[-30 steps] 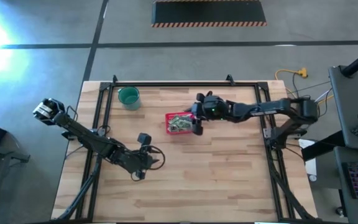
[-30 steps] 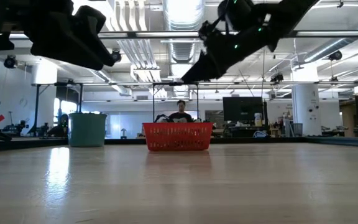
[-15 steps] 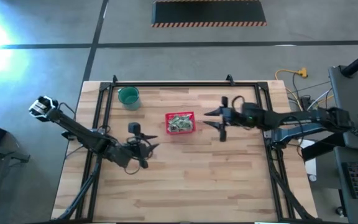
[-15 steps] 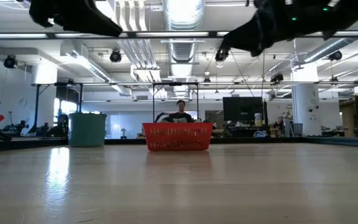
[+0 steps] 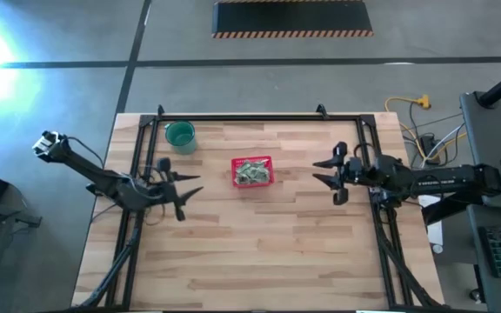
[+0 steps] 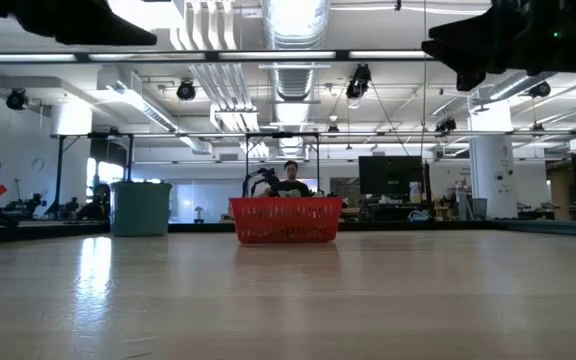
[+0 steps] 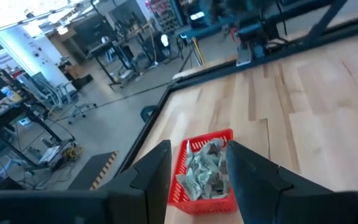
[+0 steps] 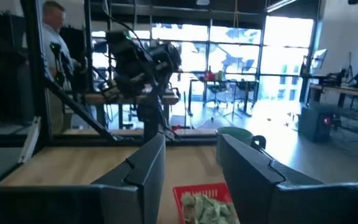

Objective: Pick and place items into bin
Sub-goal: Return to Home Position

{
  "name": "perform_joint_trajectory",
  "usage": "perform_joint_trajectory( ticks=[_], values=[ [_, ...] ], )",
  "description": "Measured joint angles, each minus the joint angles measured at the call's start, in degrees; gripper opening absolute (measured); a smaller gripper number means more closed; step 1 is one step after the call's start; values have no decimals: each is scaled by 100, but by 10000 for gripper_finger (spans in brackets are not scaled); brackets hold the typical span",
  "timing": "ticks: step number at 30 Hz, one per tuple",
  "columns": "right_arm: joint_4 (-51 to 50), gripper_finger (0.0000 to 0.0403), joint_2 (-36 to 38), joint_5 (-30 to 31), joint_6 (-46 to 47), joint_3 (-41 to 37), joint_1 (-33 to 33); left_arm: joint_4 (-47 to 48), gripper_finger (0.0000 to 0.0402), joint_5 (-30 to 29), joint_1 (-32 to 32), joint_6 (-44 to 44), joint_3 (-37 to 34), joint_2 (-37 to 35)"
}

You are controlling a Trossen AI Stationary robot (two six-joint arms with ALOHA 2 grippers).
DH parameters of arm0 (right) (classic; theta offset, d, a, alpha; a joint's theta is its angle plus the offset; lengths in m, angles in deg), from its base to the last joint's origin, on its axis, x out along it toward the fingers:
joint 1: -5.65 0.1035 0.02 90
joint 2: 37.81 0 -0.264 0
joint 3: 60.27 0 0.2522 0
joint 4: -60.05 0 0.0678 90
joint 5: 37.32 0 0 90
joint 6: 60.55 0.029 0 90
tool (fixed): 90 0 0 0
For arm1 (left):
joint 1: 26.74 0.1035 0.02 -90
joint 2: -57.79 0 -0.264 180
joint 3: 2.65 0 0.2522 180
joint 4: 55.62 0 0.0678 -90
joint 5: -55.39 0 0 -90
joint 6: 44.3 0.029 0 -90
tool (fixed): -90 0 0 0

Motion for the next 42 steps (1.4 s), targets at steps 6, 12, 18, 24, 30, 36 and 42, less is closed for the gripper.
perform_joint_trajectory(
  ticks=[6, 12, 18, 24, 30, 36, 42],
  values=[
    [373, 136, 124, 7, 163, -367, 198, -44, 137, 0, 2, 11, -489, -942],
    [1470, 136, 5, 7, -11, -770, 636, -54, 137, 2, 2, 121, -768, -1368],
    [1560, 141, 150, 9, -219, -828, 772, 88, 137, 31, 2, 160, -895, -1809],
    [1146, 138, 472, 15, -310, -828, 767, 240, 137, 22, 2, 156, -926, -2006],
    [442, 132, 1193, 13, -353, -828, 769, 459, 137, 31, -2, 141, -932, -2190],
    [-368, 137, 1962, 11, -363, -828, 771, 650, 137, 36, -2, 121, -932, -2394],
    [-877, 131, 2515, -198, -417, -828, 770, 859, 137, 61, -4, 105, -932, -2581]
  ],
)
